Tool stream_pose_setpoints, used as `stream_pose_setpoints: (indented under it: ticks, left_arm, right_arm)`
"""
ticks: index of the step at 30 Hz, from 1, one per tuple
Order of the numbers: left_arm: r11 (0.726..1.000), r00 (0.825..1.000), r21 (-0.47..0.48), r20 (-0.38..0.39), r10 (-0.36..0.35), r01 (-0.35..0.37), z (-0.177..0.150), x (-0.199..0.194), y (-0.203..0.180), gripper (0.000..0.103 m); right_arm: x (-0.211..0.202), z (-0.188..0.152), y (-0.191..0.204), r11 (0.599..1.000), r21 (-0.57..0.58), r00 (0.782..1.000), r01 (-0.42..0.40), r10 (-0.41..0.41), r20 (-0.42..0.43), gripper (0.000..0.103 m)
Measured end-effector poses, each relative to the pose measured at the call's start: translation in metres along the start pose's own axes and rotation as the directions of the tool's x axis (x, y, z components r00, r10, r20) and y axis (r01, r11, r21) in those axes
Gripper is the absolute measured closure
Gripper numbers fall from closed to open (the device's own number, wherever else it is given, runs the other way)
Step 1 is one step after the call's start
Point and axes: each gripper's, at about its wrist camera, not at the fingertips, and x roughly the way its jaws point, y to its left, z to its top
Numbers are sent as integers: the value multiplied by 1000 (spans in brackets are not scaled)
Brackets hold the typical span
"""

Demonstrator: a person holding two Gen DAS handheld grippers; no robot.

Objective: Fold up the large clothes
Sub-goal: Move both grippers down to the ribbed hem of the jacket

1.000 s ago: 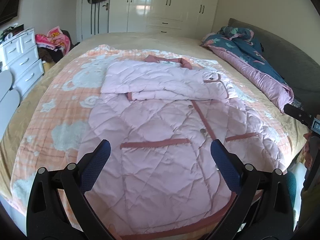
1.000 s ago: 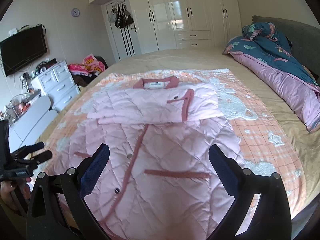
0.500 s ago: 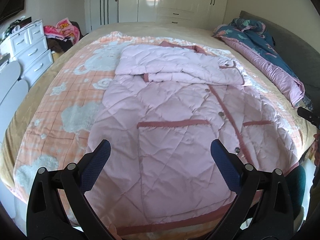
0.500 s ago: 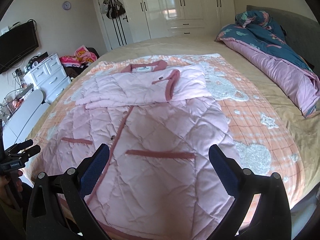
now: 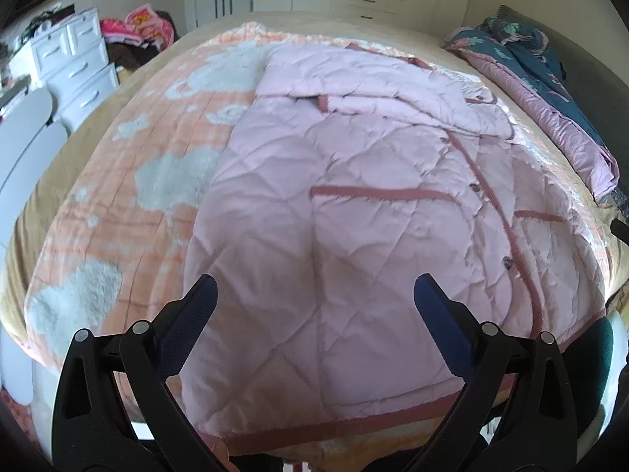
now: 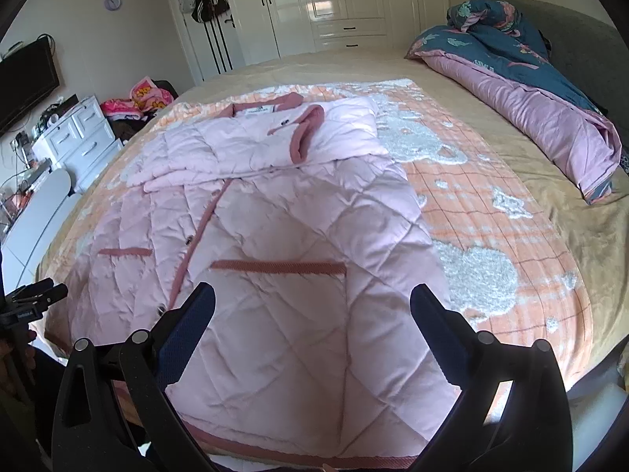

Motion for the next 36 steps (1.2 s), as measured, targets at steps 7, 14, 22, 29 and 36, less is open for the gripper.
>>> stream_pose_setpoints:
  ticks: [7, 14, 22, 29, 36]
  left_arm:
    - [995, 998, -98, -57, -23, 17, -14, 6, 31, 9]
    - [984, 993, -179, -113, -42, 22, -32, 12, 55, 9]
    - [979, 985, -189, -143, -99, 71, -41, 21, 56, 9]
    - [995, 988, -85, -141, -64, 52, -42, 26, 31, 9]
    - [993, 987, -103, -142, -74, 60, -40, 28, 33, 9]
  right_arm:
    - [8, -15, -17, 1000, 23, 998, 16, -15, -56, 4]
    - [15, -31, -32, 998, 42, 994, 35, -30, -108, 4]
    - [16, -49, -49, 996, 69, 987, 55, -44, -152, 4]
    - [11, -67, -64, 992, 127, 981, 23, 2, -192, 4]
    - [23, -97, -72, 972, 232, 958, -47, 109, -264, 4]
